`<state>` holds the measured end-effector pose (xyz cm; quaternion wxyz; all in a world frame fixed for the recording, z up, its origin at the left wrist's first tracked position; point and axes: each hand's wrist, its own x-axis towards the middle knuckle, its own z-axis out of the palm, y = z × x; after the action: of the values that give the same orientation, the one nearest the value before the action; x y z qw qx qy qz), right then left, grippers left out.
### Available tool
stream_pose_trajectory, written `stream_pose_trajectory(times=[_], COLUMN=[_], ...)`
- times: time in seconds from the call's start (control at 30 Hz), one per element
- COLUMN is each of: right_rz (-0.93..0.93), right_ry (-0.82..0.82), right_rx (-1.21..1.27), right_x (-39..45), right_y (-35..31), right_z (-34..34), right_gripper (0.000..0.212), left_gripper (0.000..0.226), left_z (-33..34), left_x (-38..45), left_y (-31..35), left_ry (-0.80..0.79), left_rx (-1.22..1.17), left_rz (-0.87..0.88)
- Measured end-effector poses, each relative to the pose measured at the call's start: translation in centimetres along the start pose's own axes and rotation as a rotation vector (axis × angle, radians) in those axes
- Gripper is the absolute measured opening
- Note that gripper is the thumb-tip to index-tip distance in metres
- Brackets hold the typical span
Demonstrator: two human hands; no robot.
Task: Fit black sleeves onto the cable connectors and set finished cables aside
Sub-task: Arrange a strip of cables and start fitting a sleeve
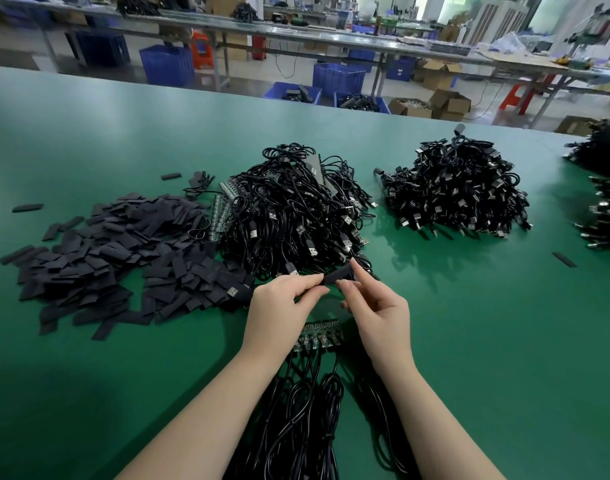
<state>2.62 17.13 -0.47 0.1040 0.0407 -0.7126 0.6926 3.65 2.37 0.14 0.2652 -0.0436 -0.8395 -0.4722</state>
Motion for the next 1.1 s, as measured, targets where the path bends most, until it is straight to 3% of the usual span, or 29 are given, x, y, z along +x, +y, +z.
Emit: stream_pose_trajectory(times=[0.2, 0.47, 0.6, 0.8, 0.87, 1.0, 1.1], right_rz=[0.019, 0.062, 0.046, 0.042, 0.092, 0.303, 0.237], right_ry=[-0.003, -0.08, -0.11, -0.142, -0.091, 0.132, 0.358], right_rx=[-0.02, 0.008, -0.02, -0.051, 0.02, 0.503, 0.631], right_x=[-0.1, -0.2, -0.1, 0.1, 0.1, 1.2, 2.1], right_y=[-0.2, -0.3, -0.5, -0.5, -0.7, -2.7, -5.7], right_z=[0.2, 0.2, 0.2, -0.4, -0.3, -1.6, -5.3], right_gripper=[0.036, 0.049, 0.015, 0.019, 0.02, 0.009, 0.011], left_gripper=[0.031, 0.025, 0.031, 0.057, 0.051, 0.035, 0.029], left_z=[-0.2, -0.2, 0.0, -0.4, -0.5, -1.1, -1.7], left_x=[0.1, 0.0, -0.3, -0.3, -0.3, -0.1, 0.1], left_y=[-0.1, 0.0, 0.3, 0.3, 0.5, 0.6, 0.4], left_ry=[-0.04, -0.057, -0.063, -0.165, -0.156, 0.004, 0.057], left_rx=[-0.119, -0.067, -0.045, -0.036, -0.038, 0.018, 0.082], left_rz=[-0.132, -0.051, -0.002, 0.009, 0.04, 0.163, 0.269])
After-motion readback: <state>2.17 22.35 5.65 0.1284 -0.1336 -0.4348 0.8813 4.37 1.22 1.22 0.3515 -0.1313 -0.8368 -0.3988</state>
